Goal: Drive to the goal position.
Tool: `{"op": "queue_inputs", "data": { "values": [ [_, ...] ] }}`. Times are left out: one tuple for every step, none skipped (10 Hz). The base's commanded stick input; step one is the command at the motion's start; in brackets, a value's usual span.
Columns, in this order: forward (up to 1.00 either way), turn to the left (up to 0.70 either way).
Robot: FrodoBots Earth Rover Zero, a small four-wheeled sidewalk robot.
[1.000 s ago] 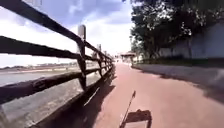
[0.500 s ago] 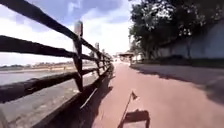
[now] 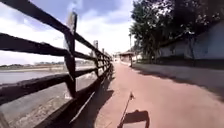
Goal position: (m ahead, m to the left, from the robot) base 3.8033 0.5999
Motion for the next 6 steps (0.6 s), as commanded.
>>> {"op": "queue_inputs", "data": {
  "values": [
    [0.70, -0.08],
    [0.70, -0.08],
    [0.70, -0.08],
    [0.70, -0.08],
    [0.70, -0.08],
    [0.70, -0.08]
  ]
}}
